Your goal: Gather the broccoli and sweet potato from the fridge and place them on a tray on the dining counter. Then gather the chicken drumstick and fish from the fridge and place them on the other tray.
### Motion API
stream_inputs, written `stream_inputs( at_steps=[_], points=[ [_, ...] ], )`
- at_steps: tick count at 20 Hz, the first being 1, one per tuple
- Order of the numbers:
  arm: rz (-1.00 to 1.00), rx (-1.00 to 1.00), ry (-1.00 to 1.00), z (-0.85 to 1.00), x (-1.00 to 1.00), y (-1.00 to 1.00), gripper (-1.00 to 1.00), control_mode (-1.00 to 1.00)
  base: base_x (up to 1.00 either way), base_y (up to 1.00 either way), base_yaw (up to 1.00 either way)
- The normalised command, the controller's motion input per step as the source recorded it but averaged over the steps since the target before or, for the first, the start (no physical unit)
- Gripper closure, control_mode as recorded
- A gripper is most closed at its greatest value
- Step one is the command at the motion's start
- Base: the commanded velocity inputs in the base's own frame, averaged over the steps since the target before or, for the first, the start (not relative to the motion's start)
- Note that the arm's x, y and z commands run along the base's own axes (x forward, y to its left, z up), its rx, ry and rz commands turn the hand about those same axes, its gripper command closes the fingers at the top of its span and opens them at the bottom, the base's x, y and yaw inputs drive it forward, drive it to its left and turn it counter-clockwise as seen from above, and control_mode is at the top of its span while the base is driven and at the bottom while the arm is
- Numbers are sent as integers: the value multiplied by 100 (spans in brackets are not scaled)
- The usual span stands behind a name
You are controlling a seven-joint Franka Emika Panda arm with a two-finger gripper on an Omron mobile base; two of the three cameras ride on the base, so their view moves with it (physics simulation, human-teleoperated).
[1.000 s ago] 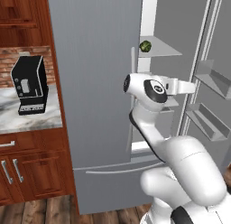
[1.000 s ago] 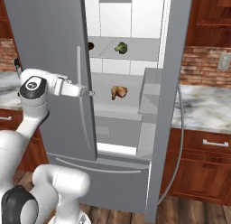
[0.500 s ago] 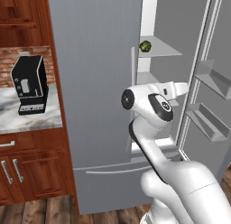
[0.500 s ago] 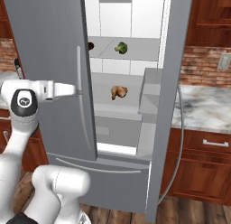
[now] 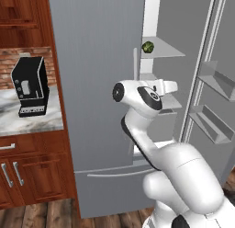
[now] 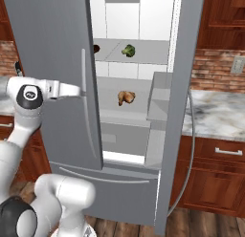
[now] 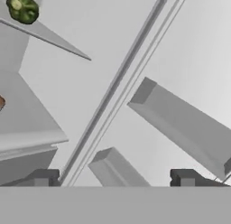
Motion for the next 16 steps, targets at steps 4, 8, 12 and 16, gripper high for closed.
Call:
stream_inputs(
  at_steps=[4,8,12,16],
  points=[
    [-9,15,6,0,34,33,-100,-100,0,0,0],
    [0,17,17,0,34,6,-100,-100,0,0,0],
    [6,14,8,0,14,0,-100,-100,0,0,0],
    [10,2,1,-7,7,5,-100,-100,0,0,0]
  ],
)
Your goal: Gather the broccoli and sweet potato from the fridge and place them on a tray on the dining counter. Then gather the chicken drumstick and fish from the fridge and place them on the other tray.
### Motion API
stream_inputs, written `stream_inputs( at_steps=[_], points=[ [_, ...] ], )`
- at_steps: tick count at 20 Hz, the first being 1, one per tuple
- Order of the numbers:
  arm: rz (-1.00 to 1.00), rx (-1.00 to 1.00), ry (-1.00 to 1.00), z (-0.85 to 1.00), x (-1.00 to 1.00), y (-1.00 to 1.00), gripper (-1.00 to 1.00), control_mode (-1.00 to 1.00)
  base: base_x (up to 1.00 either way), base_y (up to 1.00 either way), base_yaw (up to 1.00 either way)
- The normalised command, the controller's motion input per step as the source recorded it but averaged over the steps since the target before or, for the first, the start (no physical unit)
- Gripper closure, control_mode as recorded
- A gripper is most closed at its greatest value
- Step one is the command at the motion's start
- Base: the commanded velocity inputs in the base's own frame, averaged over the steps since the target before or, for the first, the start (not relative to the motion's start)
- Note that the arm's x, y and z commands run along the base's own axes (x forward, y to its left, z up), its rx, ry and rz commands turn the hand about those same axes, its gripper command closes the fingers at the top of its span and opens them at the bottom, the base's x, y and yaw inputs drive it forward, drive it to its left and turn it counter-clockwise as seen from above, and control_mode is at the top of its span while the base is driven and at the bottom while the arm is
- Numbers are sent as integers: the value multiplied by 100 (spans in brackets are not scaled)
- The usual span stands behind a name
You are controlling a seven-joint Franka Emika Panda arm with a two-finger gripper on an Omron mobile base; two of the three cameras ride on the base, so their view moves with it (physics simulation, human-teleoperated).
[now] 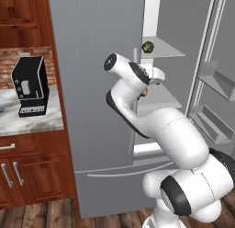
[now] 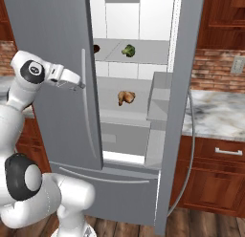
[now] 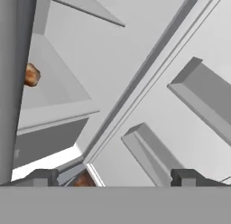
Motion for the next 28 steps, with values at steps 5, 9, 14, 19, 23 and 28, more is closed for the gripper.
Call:
stream_inputs(
  at_steps=[5,9,14,19,23,28],
  points=[
    [9,7,0,-14,0,1,-100,-100,0,0,0],
    [11,26,3,-5,17,0,-100,-100,0,0,0],
    [11,27,1,-4,12,0,-100,-100,0,0,0],
    [17,23,9,-8,6,0,-100,-100,0,0,0],
    [21,21,4,-14,9,0,-100,-100,0,0,0],
    [21,10,0,-30,6,7,-100,-100,0,0,0]
  ],
)
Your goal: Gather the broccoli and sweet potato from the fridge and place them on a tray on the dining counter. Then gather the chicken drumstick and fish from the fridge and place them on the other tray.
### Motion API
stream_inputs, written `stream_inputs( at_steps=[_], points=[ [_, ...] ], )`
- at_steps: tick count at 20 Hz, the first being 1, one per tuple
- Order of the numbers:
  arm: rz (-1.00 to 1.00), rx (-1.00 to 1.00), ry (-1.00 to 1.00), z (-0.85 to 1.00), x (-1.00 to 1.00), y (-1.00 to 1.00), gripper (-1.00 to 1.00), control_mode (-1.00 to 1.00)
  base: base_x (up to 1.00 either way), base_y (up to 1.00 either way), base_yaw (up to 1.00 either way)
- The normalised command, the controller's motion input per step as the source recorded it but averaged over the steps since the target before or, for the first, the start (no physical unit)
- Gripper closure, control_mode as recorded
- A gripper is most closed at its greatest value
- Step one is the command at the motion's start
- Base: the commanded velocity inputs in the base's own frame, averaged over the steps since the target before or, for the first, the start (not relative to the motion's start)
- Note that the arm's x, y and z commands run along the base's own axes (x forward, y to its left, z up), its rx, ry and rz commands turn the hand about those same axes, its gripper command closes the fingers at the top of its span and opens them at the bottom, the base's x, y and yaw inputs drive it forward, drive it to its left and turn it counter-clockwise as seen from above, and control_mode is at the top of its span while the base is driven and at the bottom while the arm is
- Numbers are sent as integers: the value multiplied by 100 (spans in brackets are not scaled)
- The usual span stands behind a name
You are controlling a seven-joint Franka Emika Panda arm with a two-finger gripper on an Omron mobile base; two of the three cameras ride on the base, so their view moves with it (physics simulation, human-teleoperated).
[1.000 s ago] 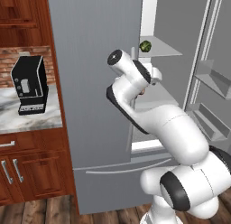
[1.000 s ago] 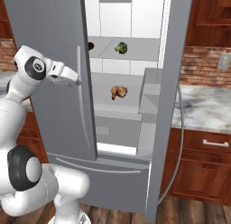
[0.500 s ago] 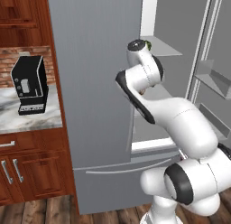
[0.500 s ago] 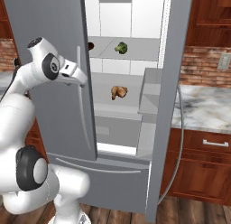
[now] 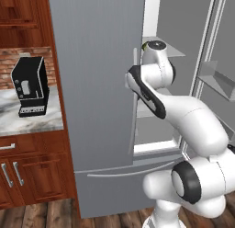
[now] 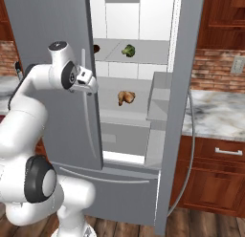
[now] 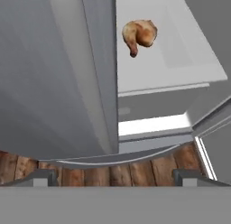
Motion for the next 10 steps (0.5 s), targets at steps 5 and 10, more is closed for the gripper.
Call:
stream_inputs(
  at_steps=[5,10],
  points=[
    [20,2,0,-33,18,21,-100,-100,0,0,0],
    [15,2,-1,-13,42,9,-100,-100,0,0,0]
  ],
)
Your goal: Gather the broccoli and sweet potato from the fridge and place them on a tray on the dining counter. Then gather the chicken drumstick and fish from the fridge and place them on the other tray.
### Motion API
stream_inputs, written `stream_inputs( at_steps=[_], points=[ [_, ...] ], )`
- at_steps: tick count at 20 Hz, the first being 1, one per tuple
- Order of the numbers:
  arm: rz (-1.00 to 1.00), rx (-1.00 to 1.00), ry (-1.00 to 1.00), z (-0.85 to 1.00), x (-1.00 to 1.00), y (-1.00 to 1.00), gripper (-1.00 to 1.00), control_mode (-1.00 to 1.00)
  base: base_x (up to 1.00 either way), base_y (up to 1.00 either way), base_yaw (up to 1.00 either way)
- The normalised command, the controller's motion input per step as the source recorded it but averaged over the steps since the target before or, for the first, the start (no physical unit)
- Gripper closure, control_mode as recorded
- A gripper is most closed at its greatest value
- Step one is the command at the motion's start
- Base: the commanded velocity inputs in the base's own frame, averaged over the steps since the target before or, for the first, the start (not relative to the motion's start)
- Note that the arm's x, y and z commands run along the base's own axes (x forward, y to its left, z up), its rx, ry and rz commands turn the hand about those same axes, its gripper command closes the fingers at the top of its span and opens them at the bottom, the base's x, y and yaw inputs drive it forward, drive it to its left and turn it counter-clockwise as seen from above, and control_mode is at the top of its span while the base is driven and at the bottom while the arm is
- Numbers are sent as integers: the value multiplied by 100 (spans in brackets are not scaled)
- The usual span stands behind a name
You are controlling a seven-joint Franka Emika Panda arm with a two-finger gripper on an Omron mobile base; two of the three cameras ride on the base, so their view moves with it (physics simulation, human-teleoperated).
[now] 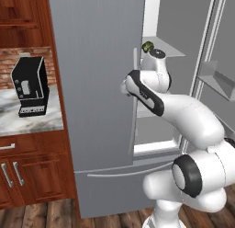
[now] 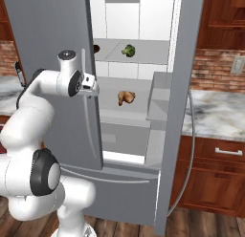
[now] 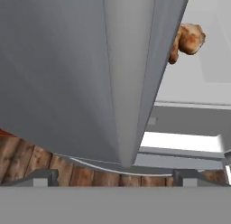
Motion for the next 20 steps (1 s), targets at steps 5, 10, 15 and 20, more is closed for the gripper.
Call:
stream_inputs(
  at_steps=[5,10,15,20],
  points=[
    [6,1,-3,-6,57,0,-100,-100,0,0,0],
    [1,-1,-10,-20,45,16,-100,-100,0,0,0],
    [0,0,-11,-19,36,17,-100,-100,0,0,0],
    [-2,0,-14,-16,28,22,-100,-100,0,0,0]
  ],
)
